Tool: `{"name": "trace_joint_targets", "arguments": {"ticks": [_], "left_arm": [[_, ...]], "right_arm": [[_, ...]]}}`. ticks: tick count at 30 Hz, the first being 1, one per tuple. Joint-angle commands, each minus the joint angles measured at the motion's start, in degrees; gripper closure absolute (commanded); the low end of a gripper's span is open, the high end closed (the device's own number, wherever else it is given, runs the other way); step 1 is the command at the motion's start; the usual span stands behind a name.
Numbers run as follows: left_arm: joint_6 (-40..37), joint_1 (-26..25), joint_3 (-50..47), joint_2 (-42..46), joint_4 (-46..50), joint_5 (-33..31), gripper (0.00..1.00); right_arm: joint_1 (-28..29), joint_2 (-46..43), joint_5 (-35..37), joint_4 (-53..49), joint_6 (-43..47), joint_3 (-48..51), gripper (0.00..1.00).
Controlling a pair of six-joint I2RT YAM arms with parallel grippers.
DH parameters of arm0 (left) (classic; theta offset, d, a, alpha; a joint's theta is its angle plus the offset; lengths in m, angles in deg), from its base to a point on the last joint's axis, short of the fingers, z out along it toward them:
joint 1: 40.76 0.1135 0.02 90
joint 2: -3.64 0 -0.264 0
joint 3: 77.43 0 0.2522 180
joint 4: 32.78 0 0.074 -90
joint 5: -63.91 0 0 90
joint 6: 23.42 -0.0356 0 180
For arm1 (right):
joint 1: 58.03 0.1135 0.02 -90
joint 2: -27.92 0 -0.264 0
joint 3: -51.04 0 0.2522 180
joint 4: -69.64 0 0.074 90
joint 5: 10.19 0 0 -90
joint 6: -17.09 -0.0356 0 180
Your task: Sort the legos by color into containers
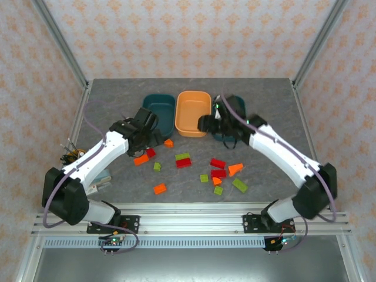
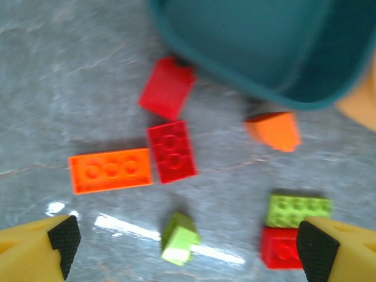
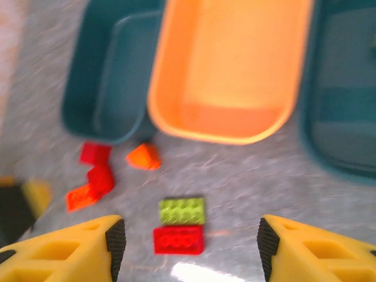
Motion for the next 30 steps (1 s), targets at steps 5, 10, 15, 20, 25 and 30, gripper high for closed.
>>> {"name": "trace_joint_targets", "arguments": {"ticks": [5,10,15,20,25,30], "left_arm": [[-5.7,4.3,-1.2,-7.5,-5.9,1.9,0.12],[-9.1,5.2,-1.7,-10.1,-10.2,1.1,0.17],[-17.6,5.3,-1.7,-13.1,-14.7,0.7,0.24],[-24.0,5.6,-2.1,-16.3,-17.5,2.3,0.32],[-26.3,5.8,-2.2,-17.0,-18.6,-0.2,0.3],[-27.8,5.8,-2.5,-17.5,-19.6,-1.3,0.29]], "right_arm": [[6.8,-4.6,-1.5,18.0,-1.8,14.5,0.35],[7.1,-3.7,-1.7,16.4,-2.3,13.6,0.35],[7.1,-3.7,-1.3,15.1,-3.0,13.3,0.35],[7.1,-4.0,-1.2,14.3,-3.8,13.3,0.35],[7.1,-4.3,-0.9,14.9,-4.1,13.2,0.35],[7.1,-4.8,-1.2,17.6,-5.1,14.4,0.35]]}}
